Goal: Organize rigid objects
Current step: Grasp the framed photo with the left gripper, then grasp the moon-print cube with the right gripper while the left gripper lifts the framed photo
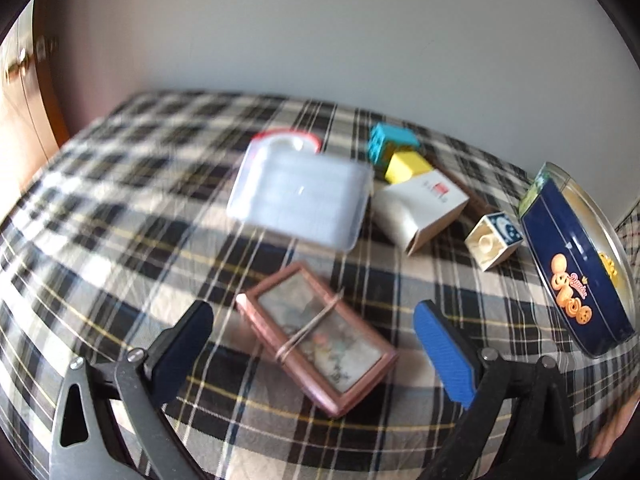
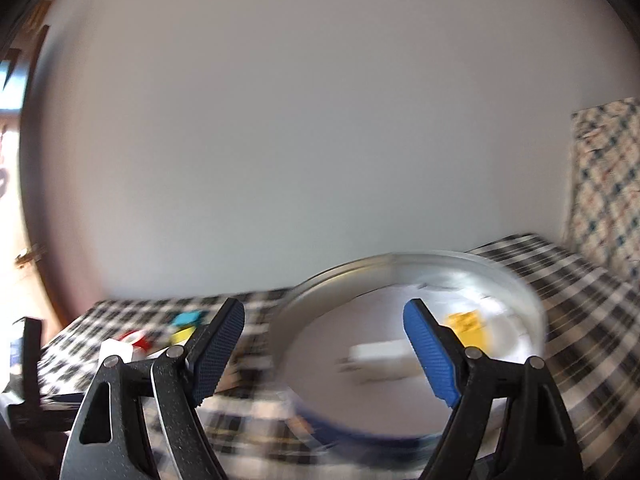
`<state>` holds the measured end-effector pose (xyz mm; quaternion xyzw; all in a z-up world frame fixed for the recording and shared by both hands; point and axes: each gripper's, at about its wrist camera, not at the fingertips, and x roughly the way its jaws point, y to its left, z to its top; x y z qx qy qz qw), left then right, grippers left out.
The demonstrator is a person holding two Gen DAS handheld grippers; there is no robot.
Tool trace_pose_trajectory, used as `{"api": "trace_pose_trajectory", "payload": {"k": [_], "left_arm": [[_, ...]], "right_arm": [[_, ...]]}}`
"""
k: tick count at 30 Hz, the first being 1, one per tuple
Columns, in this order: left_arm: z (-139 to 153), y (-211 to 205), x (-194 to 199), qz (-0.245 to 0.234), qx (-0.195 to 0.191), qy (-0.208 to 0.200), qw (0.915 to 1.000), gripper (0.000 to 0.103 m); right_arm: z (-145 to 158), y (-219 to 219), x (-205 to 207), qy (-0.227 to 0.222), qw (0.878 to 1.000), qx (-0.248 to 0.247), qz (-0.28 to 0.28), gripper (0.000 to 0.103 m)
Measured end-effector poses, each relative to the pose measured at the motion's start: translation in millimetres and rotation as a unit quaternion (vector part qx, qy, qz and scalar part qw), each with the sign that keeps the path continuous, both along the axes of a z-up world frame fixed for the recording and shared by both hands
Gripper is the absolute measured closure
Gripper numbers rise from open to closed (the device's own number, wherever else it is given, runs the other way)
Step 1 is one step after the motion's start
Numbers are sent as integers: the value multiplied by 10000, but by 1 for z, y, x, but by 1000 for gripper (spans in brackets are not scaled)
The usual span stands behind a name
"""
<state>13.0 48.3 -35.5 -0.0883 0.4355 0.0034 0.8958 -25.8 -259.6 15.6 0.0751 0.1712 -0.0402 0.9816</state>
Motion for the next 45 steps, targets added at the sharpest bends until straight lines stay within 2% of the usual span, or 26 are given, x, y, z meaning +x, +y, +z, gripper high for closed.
{"api": "trace_pose_trajectory", "payload": {"k": [6, 8, 10, 13, 16, 24, 31, 40, 42, 44, 45], "left_arm": [[0, 4, -5, -220, -3, -33, 9998, 7], [3, 7, -7, -288, 0, -70, 9996, 15], [4, 11, -7, -450, -24, -112, 9989, 31], [4, 16, -4, -617, -94, -147, 9979, 46], [4, 23, -2, -691, -149, -171, 9973, 55], [3, 30, 7, -802, -10, -159, 9967, 57], [3, 47, 10, -737, -209, -196, 9969, 59], [5, 51, 7, -651, -227, -345, 9970, 59], [6, 50, 7, -660, -224, -380, 9968, 59], [7, 50, 6, -667, -266, -440, 9965, 59], [8, 50, 5, -660, -268, -467, 9964, 59]], "right_arm": [[-7, 50, 11, 321, 9974, -65, 643, 19], [-10, 61, 15, 444, 9962, -132, 731, 19], [-15, 71, 18, 598, 9942, -190, 872, 19], [-20, 84, 21, 765, 9915, -448, 948, 19], [-26, 91, 25, 925, 9891, -621, 964, 19], [-40, 96, 46, 1523, 9808, -551, 1086, 20], [-48, 98, 72, 1802, 9771, -602, 960, 20], [-72, 117, 115, 2642, 9549, -762, 1118, 20], [-74, 117, 116, 2695, 9529, -705, 1202, 28], [-75, 115, 116, 2740, 9515, -657, 1236, 59], [-78, 114, 117, 2816, 9491, -595, 1282, 63]]}}
